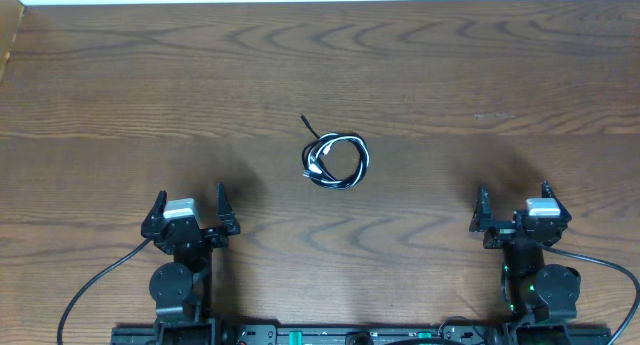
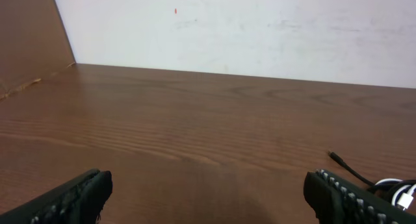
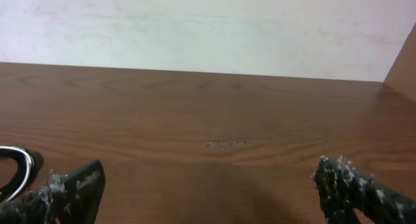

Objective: Untangle cables

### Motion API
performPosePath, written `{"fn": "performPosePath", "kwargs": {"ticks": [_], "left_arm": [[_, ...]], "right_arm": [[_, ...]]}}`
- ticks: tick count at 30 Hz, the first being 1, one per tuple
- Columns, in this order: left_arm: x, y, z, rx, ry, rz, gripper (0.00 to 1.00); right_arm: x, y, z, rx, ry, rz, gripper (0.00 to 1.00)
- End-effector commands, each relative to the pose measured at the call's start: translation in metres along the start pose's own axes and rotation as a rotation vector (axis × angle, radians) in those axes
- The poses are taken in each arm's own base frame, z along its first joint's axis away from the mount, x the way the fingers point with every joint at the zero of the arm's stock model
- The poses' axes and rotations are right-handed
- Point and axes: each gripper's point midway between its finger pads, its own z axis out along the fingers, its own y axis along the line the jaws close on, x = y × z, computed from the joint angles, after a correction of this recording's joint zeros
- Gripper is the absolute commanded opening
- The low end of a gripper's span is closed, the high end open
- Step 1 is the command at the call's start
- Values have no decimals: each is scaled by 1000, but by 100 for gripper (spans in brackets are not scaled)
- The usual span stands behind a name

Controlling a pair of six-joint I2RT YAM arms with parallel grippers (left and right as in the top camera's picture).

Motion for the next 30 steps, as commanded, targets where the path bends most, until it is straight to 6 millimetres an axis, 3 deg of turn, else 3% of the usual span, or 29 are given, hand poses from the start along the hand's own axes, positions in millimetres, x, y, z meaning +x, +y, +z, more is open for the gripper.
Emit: {"fn": "performPosePath", "kwargs": {"ticks": [1,13,19,25,30], "left_arm": [[12,3,1,-14,32,11,99],[12,3,1,-13,32,11,99],[8,3,1,-13,24,10,99],[-15,-3,-2,17,5,9,99],[-36,-31,-1,175,45,7,99]], "right_arm": [[-1,3,0,-15,-7,13,99],[-1,3,0,-17,-9,13,99],[-9,13,-2,-73,-23,51,99],[-28,21,-6,-124,-54,84,99],[-51,34,-10,-208,-64,92,99]]}}
